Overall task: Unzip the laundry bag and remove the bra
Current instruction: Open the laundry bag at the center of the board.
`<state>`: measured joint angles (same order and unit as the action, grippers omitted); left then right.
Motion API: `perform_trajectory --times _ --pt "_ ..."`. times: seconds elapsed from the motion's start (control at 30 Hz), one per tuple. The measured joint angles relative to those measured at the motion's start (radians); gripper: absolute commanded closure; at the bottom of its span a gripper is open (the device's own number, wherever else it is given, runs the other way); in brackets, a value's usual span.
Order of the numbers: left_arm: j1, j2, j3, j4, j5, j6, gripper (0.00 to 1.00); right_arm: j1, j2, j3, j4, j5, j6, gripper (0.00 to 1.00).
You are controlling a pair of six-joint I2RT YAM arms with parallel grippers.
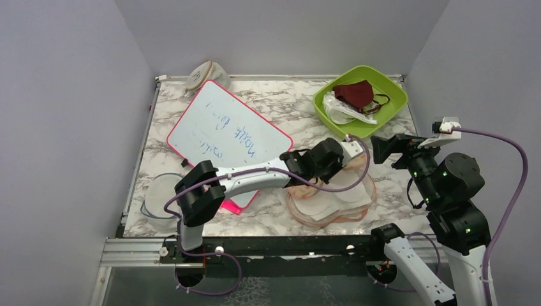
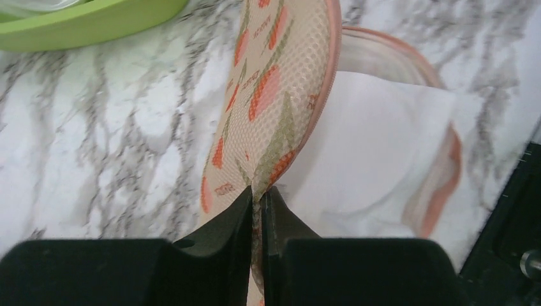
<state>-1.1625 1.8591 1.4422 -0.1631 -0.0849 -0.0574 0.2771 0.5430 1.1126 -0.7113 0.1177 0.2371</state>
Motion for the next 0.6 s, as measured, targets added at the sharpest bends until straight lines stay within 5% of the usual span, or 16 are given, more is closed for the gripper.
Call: perform_trajectory --times 0.2,0.43,0.6 --pt "0.077 0.003 0.019 -0.055 -0.069 0.025 0.89 0.000 0.002 0.001 0.000 0.000 0.000 0.00" --pt "0.088 0.038 0.090 -0.103 -0.193 0.079 0.52 0.000 0.022 0.011 -0.009 -0.012 0.001 0.00" --pt "0.104 0.040 0.104 -0.130 -0.239 0.122 0.40 0.000 0.026 0.033 -0.034 -0.018 0.002 0.00"
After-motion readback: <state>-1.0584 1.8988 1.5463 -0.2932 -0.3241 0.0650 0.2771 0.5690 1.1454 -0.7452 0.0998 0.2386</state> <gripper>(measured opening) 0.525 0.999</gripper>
